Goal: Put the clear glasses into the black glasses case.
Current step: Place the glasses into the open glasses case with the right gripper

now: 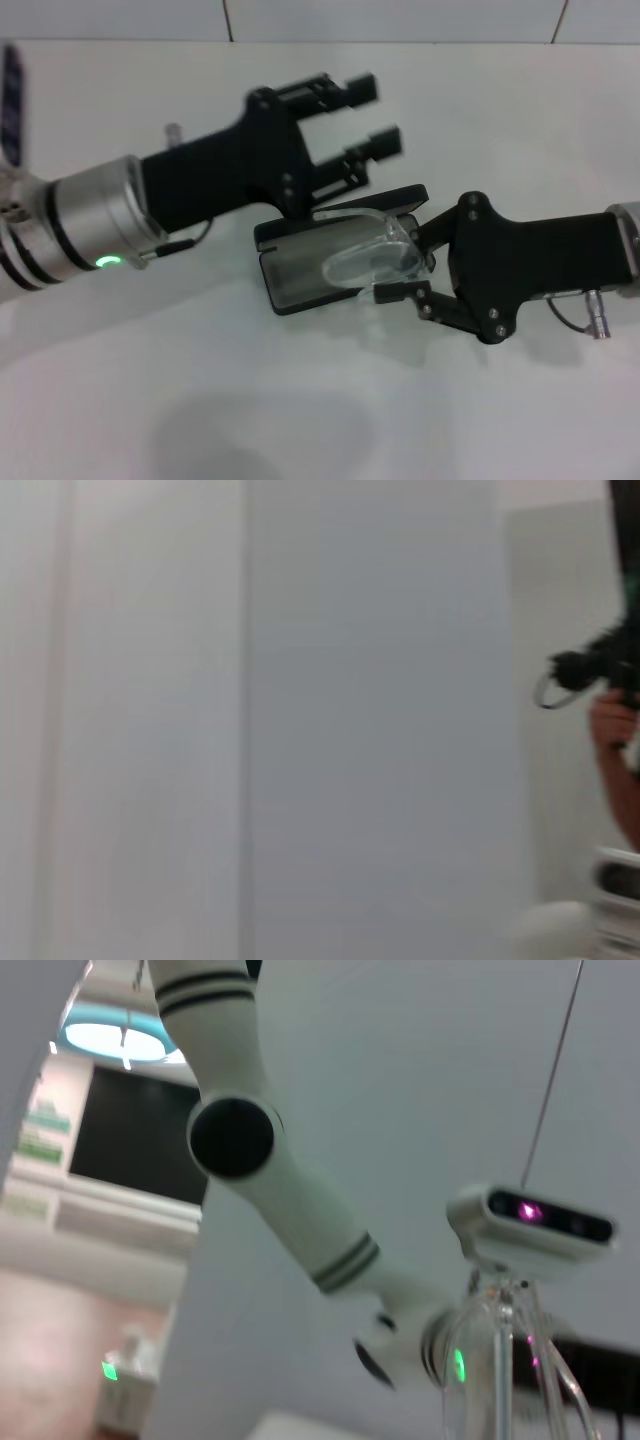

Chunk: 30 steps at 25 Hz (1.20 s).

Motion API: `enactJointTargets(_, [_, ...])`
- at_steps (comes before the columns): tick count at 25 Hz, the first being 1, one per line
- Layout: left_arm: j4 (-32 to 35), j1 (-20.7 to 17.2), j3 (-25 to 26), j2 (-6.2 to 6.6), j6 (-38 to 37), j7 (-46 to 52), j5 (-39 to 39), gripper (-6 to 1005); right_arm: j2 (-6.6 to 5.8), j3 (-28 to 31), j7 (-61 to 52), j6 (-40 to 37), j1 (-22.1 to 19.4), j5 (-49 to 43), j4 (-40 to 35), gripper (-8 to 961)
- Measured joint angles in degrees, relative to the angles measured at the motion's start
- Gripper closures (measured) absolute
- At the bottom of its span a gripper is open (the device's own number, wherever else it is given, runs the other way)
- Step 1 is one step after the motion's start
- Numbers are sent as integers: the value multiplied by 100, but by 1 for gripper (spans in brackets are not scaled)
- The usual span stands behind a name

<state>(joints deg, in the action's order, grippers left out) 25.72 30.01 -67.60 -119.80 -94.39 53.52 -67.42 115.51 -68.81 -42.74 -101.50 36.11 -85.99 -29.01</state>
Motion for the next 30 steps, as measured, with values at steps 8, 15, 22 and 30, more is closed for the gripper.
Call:
enactJointTargets(8, [16, -544, 1182, 35, 187, -180, 116, 431, 45, -846, -1206, 1930, -1155, -876, -2769, 822])
enactJointTargets(15, [14, -736, 1347, 44, 192, -237, 132, 430, 42, -2972, -1257, 4932, -1674, -1174, -3643, 822])
enactJointTargets(22, [0, -636, 1325, 38, 326, -235, 99, 429, 41, -3703, -1237, 5849, -1624, -1191, -3591, 821])
enactJointTargets(30, [-8, -549, 1299, 28, 475, -210, 71, 428, 59, -4406, -1236, 6955, -1576, -1196, -3487, 821])
